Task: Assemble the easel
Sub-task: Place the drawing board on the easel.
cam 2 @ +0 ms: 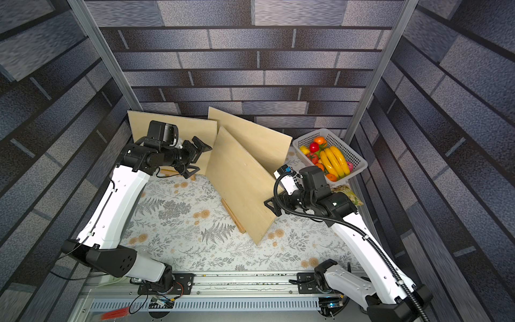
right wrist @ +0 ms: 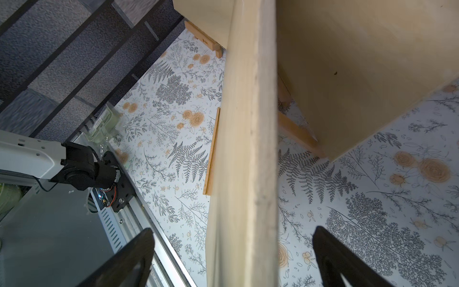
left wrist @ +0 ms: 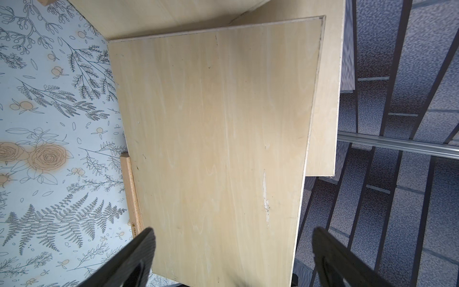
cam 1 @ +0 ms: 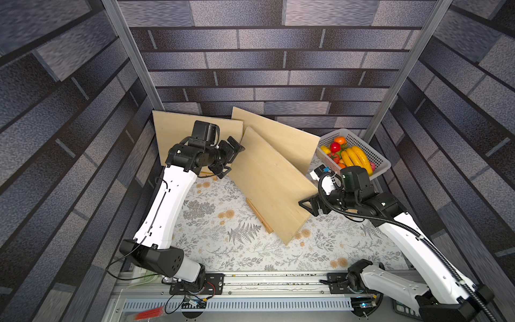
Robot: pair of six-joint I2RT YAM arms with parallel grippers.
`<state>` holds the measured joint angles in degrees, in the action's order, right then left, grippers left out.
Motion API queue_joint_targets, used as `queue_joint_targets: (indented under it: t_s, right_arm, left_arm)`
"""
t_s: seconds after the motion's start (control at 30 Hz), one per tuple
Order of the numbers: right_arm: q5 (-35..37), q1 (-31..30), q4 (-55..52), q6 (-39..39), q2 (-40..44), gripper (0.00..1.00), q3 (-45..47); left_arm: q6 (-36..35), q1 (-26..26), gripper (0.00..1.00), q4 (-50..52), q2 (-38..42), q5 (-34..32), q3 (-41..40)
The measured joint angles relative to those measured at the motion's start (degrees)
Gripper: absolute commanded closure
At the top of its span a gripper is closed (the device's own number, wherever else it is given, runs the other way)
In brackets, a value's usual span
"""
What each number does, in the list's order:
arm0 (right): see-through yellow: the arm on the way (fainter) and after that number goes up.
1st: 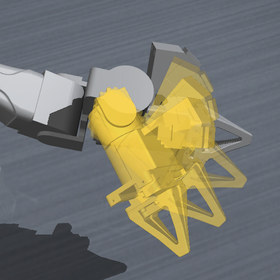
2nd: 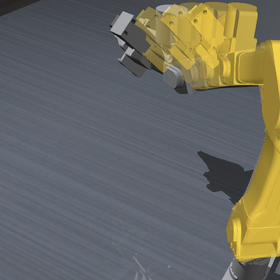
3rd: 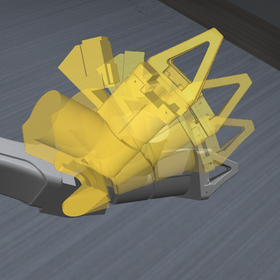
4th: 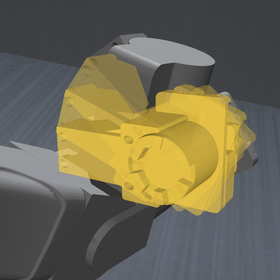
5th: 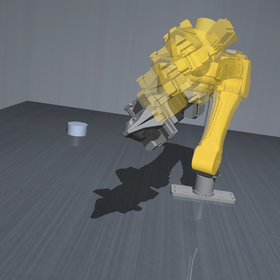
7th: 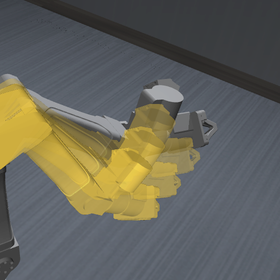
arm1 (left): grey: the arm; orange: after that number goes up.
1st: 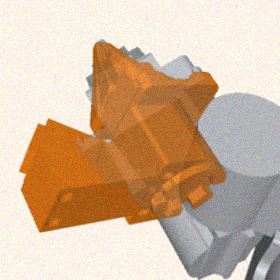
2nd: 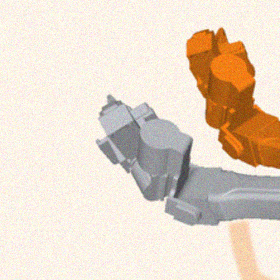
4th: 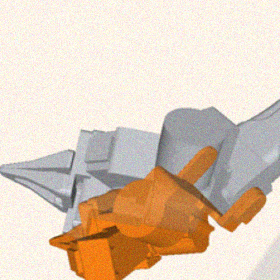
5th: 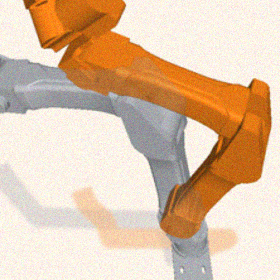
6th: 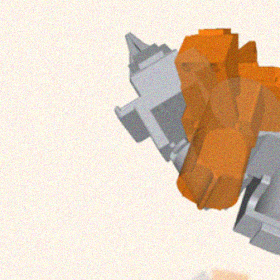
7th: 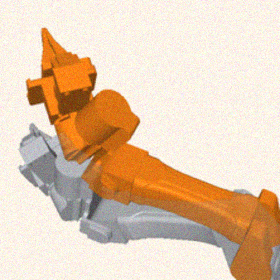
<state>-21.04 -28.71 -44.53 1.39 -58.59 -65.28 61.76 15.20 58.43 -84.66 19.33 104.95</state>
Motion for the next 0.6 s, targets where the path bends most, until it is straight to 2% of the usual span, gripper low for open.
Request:
queue_joint_targets:
  t_s: [0.6]
  right_arm:
    - [1.7, 1.7, -2.6, -0.1, 1.6, 0.00, 0.0]
  left_arm:
    - [0.2, -2.5, 0.00, -0.8, 2.1, 0.2, -2.5]
